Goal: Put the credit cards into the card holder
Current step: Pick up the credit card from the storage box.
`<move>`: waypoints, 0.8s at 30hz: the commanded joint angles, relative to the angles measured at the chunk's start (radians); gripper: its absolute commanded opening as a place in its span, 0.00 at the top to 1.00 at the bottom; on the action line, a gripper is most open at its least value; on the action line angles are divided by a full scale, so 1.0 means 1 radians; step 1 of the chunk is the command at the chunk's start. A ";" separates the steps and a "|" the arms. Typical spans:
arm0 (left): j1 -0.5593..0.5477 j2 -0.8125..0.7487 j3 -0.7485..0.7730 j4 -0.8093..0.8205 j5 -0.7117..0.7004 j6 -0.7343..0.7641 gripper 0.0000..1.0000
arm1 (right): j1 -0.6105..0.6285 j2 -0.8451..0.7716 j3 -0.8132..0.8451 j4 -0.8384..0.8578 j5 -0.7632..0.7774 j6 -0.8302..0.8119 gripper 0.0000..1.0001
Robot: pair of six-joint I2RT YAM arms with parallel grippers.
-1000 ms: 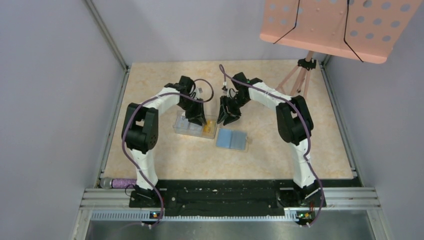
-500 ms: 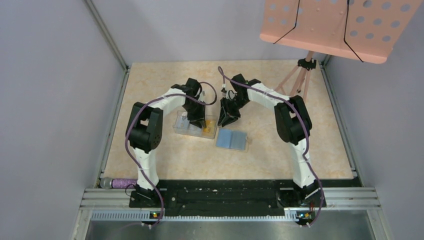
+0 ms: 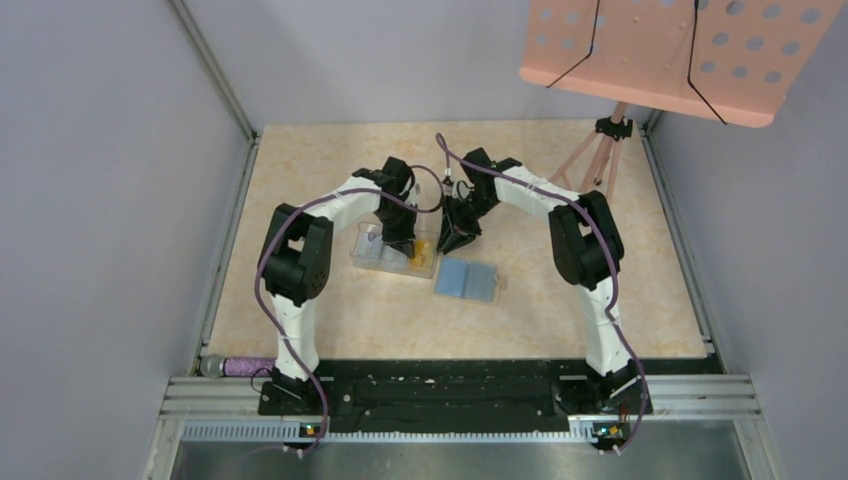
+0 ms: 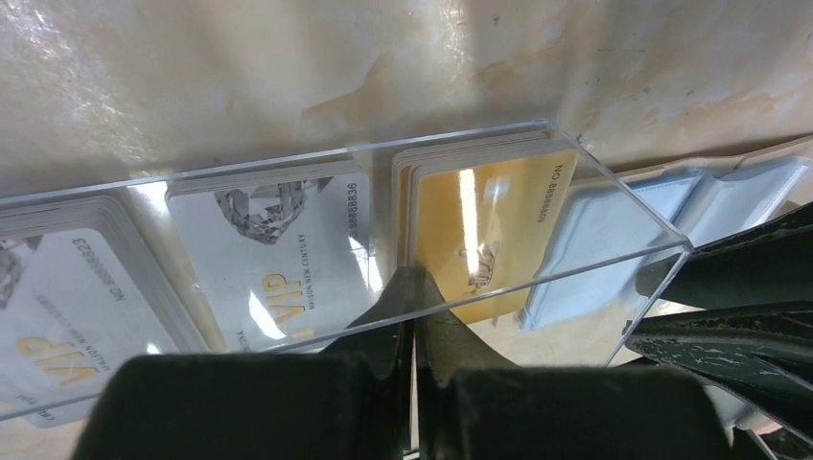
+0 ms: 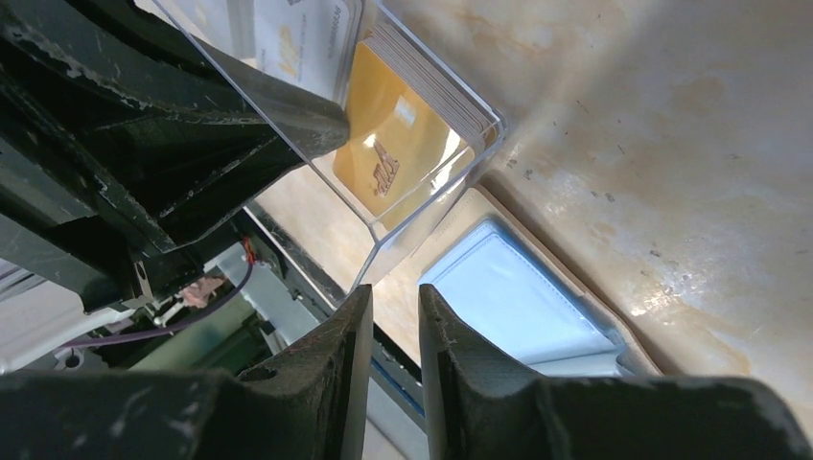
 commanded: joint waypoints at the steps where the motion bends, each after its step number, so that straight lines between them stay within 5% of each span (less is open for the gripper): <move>1: -0.021 -0.002 0.051 -0.015 -0.007 0.004 1.00 | 0.020 0.006 0.039 -0.008 -0.019 -0.009 0.76; 24: -0.091 0.074 0.187 -0.148 -0.128 0.054 0.87 | 0.021 0.003 0.031 -0.008 -0.022 -0.014 0.81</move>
